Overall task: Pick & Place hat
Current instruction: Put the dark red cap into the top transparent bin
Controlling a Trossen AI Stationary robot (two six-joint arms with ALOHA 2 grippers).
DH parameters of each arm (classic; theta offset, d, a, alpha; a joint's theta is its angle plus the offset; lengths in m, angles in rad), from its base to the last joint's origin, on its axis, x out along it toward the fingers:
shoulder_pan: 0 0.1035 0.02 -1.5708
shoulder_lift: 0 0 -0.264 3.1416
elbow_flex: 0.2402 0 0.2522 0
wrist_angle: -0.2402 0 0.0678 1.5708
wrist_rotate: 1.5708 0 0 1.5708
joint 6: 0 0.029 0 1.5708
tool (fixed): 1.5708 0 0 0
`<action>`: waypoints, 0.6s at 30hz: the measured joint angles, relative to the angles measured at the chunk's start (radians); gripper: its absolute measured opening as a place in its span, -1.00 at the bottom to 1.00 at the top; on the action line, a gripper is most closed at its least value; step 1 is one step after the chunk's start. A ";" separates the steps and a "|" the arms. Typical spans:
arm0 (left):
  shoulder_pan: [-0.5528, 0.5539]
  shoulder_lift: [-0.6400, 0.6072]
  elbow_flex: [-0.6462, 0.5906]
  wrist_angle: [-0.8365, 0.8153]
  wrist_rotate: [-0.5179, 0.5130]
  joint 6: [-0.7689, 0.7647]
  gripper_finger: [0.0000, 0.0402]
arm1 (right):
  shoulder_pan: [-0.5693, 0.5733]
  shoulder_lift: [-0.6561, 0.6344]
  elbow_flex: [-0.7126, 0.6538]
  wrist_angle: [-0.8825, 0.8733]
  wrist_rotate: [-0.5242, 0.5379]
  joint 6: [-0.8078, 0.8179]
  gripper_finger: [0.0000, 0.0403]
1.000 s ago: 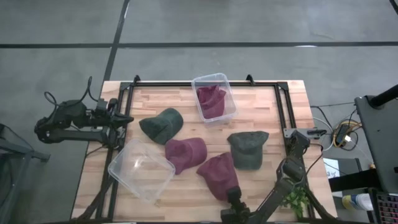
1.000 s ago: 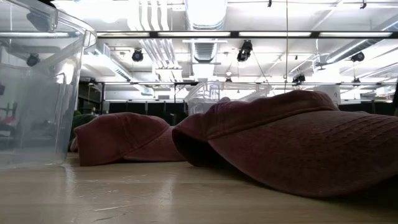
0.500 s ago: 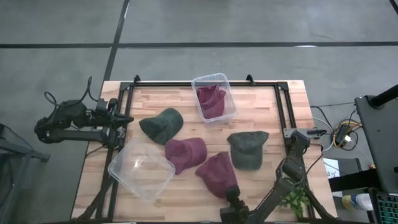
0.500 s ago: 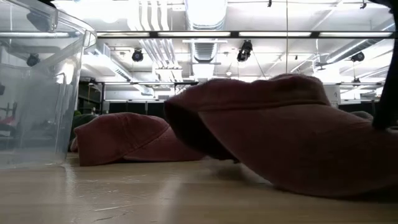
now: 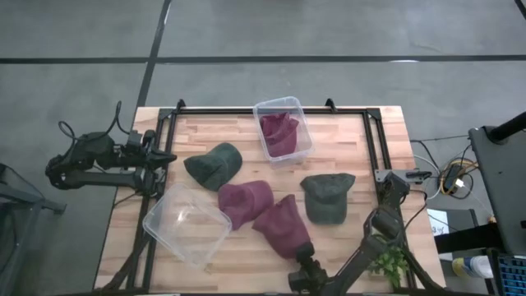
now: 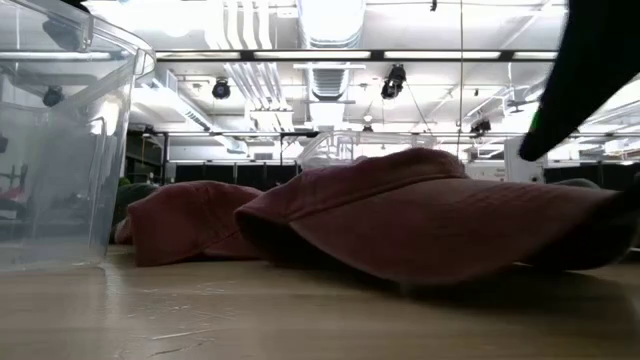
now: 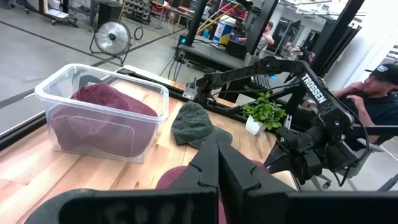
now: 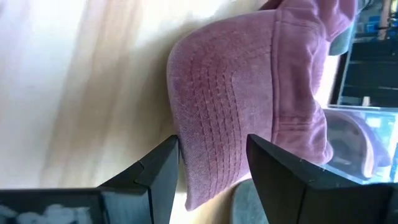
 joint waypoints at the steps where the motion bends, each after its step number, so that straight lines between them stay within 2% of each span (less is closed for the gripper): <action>1: 0.000 0.000 0.000 0.000 0.000 0.000 -1.00 | -0.003 0.000 0.000 0.000 0.000 0.000 -0.09; 18: 0.000 0.000 0.000 0.000 0.000 -0.001 -1.00 | -0.015 0.000 -0.022 -0.009 0.029 -0.006 -0.09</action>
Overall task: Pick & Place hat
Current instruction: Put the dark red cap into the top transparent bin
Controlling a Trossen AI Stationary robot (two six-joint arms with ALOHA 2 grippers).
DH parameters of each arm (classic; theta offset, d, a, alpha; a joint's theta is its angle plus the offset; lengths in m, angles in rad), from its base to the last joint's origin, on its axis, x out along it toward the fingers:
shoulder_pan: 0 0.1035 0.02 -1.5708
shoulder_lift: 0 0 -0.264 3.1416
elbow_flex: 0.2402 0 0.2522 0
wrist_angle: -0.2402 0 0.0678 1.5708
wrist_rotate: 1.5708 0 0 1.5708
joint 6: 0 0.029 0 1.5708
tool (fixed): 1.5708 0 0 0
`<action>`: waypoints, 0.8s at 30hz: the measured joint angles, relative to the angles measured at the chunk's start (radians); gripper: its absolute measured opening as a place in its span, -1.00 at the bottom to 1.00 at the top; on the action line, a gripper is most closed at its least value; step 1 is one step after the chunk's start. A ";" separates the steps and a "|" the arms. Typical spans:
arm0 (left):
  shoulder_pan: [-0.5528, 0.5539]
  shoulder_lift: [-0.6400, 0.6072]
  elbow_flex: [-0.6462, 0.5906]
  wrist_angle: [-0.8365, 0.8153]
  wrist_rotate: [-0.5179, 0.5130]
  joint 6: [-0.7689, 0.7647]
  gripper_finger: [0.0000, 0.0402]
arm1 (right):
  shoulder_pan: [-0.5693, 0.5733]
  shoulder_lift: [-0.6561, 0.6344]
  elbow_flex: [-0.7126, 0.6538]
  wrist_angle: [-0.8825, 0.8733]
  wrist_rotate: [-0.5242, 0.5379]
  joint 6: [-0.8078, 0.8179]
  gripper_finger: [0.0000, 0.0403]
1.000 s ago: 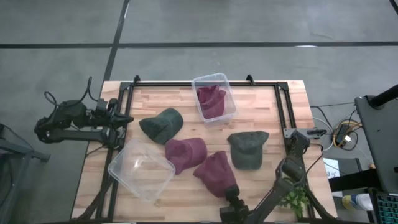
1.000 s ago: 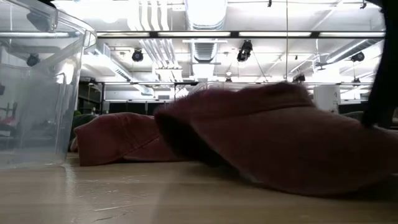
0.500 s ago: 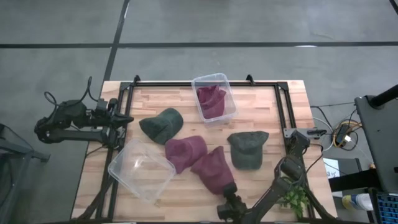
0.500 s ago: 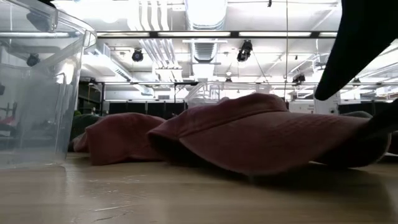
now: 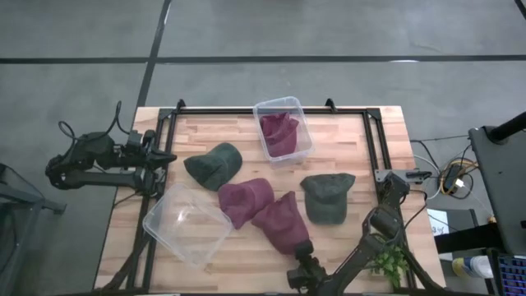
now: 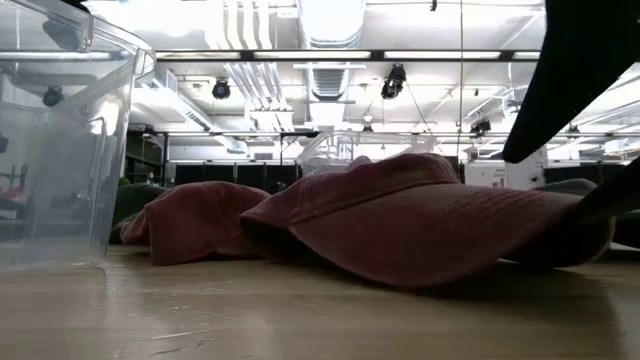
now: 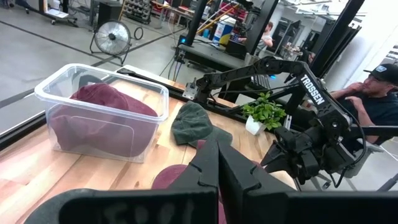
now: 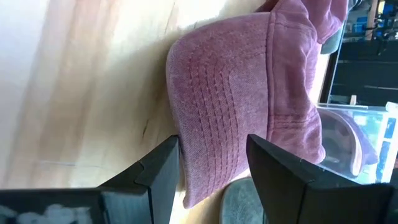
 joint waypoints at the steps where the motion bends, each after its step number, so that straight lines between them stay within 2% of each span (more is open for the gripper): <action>1: 0.000 0.000 0.000 0.000 0.000 0.000 -1.00 | -0.002 0.000 -0.004 0.000 0.000 -0.002 -0.09; 7: 0.000 0.000 0.000 0.000 0.000 0.001 -1.00 | -0.025 0.000 -0.019 0.000 0.000 -0.002 -0.10; 10: 0.000 0.000 0.000 0.000 0.000 0.001 -1.00 | -0.039 0.000 -0.019 0.002 0.000 -0.002 -0.17; 13: 0.000 0.000 0.000 0.000 0.000 0.001 -1.00 | -0.048 0.000 -0.012 0.000 0.000 -0.002 -0.34; 19: 0.000 0.000 0.000 0.000 0.000 0.002 -1.00 | -0.056 0.000 0.017 -0.014 0.001 -0.004 -0.85; 24: 0.000 0.000 0.000 0.000 0.000 0.002 -1.00 | -0.057 0.000 0.093 -0.087 0.001 0.006 -0.93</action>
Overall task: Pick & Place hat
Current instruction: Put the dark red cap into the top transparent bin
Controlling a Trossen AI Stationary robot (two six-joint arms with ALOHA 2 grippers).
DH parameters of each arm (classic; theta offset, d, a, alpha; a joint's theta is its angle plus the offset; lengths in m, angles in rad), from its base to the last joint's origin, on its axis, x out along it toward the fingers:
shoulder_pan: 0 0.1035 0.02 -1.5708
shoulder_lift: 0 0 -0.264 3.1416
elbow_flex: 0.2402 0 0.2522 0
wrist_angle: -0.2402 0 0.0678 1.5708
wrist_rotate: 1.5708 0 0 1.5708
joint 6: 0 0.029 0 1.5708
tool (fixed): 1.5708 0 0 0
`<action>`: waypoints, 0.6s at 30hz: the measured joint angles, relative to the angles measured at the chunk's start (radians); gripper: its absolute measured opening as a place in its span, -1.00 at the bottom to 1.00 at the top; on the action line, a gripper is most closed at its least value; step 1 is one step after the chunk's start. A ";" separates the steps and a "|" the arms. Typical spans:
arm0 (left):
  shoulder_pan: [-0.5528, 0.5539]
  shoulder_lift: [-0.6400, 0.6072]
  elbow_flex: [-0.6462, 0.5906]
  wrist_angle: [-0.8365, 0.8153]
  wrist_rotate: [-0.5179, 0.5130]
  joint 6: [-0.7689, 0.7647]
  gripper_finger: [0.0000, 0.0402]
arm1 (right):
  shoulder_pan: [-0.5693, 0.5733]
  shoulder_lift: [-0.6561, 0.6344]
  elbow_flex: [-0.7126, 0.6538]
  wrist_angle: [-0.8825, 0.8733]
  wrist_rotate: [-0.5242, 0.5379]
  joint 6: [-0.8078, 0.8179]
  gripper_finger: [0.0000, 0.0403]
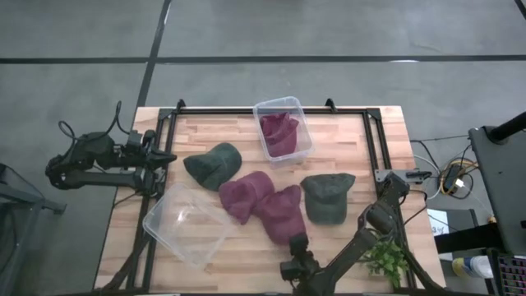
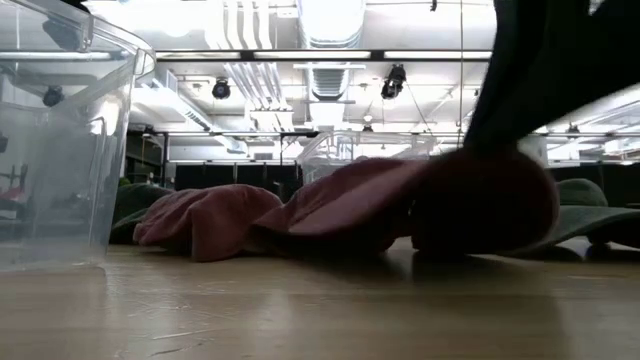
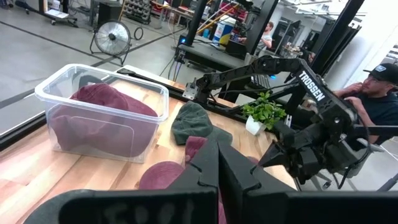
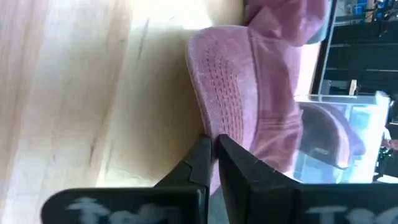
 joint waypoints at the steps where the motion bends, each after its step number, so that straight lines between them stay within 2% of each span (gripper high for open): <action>1: 0.000 0.000 0.000 0.000 0.000 0.000 -1.00 | 0.000 0.000 0.023 -0.028 0.000 0.000 -0.93; 10: 0.000 0.000 0.000 0.000 0.000 0.000 -1.00 | 0.004 -0.030 0.240 -0.027 -0.002 -0.131 -0.95; 18: 0.000 0.000 0.000 0.000 0.000 -0.001 -1.00 | 0.012 -0.194 0.237 -0.030 -0.005 -0.123 -0.95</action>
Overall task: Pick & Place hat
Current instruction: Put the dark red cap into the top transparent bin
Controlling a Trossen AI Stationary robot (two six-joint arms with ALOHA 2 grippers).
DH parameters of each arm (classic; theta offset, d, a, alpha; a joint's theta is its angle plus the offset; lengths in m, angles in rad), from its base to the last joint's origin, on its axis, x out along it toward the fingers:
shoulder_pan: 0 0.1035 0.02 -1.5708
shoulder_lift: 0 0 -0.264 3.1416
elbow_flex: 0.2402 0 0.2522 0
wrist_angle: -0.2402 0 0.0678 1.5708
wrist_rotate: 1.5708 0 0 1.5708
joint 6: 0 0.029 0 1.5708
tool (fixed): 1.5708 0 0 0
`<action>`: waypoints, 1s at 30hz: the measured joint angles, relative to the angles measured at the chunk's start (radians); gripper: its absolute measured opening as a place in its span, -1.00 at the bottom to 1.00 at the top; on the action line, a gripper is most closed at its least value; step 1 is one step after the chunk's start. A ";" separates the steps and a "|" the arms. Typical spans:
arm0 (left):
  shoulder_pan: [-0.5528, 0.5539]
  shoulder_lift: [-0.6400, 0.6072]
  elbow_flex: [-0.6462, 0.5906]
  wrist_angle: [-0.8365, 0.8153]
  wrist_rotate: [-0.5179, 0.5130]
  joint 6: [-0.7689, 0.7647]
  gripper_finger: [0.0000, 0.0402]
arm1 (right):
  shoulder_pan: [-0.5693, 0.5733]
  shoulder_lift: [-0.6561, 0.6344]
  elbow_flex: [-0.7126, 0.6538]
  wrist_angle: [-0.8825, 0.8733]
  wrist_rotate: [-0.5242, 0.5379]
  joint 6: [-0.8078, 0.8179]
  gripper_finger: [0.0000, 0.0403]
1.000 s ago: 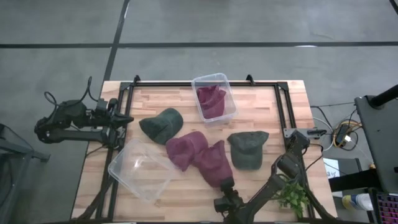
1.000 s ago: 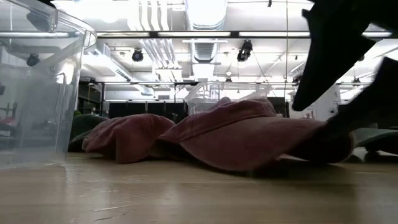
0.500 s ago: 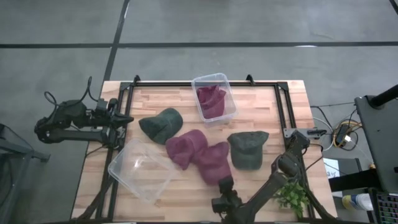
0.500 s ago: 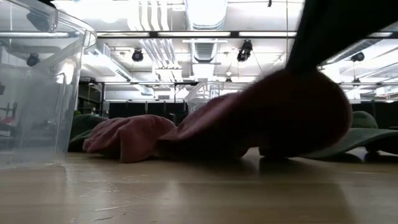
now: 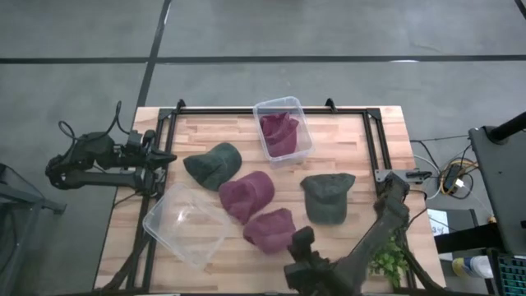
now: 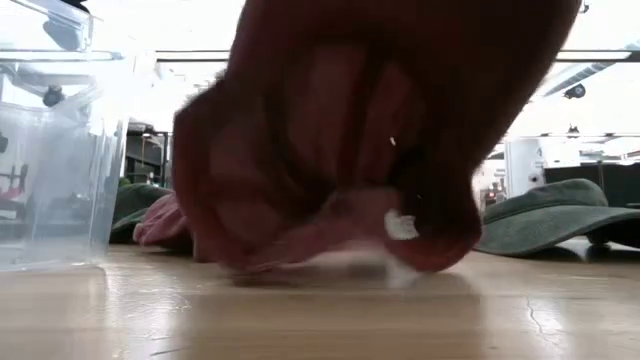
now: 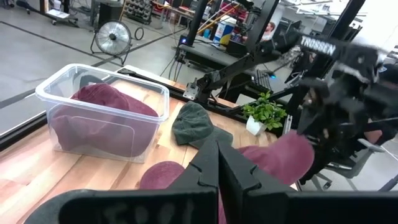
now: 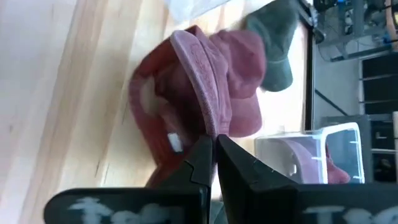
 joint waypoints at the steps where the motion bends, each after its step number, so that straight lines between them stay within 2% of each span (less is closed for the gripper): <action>1: 0.000 0.000 0.000 0.000 0.000 0.000 -1.00 | 0.000 -0.020 -0.001 -0.001 0.000 0.013 -0.95; 6: 0.000 0.000 0.000 0.000 0.000 -0.001 -1.00 | -0.001 -0.101 -0.002 -0.003 0.028 0.020 -0.95; 10: 0.000 0.000 0.000 0.000 0.000 -0.001 -1.00 | -0.001 -0.150 -0.002 -0.002 0.079 -0.046 -0.95; 16: 0.000 0.000 0.000 0.000 0.000 -0.006 -1.00 | -0.017 -0.236 -0.003 -0.002 0.228 -0.191 -0.95; 25: 0.000 0.000 0.000 0.000 0.000 0.004 -1.00 | -0.106 -0.408 -0.003 0.012 0.570 -0.428 -0.95; 30: 0.000 0.000 0.000 0.000 -0.003 0.056 -1.00 | -0.222 -0.470 -0.003 0.061 0.618 -0.590 -0.95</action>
